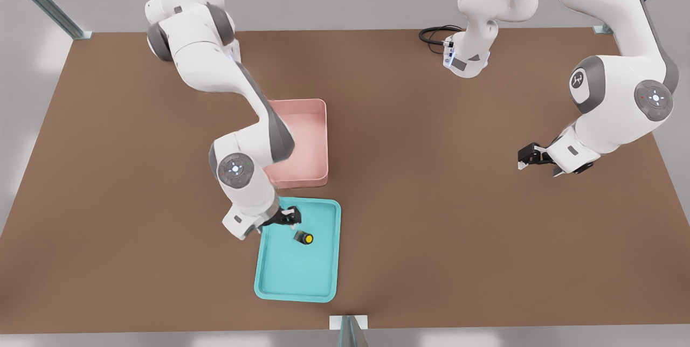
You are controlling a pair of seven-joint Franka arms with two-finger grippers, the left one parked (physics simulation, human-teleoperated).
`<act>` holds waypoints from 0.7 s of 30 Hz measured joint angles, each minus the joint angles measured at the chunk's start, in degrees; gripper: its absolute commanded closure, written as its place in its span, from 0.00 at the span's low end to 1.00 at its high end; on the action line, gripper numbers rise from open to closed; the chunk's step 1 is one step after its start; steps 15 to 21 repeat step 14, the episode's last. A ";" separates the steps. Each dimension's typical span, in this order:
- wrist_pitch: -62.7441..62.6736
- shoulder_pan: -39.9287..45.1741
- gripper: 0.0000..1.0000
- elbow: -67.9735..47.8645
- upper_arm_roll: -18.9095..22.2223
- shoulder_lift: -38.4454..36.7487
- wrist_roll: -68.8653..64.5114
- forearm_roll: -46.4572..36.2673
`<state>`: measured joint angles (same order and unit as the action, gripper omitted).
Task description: The left arm remains still, and the right arm places the button from the box into the tray
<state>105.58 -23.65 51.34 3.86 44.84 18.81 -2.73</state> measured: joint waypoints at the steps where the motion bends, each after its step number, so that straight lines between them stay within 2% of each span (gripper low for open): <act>1: -3.62 4.71 0.00 0.03 0.31 -2.51 -0.49 0.07; 3: -10.16 16.77 0.00 3.37 0.48 -8.68 -2.59 0.38; 5: -11.36 20.12 0.00 27.67 0.41 -26.61 -4.72 1.17; 6: -11.62 20.64 0.00 32.82 0.09 -29.94 -5.68 1.46; 10: -12.31 17.18 0.00 35.83 -0.50 -29.92 -8.81 1.98; 21: -12.69 17.55 0.00 34.74 -0.31 -28.81 -11.38 2.11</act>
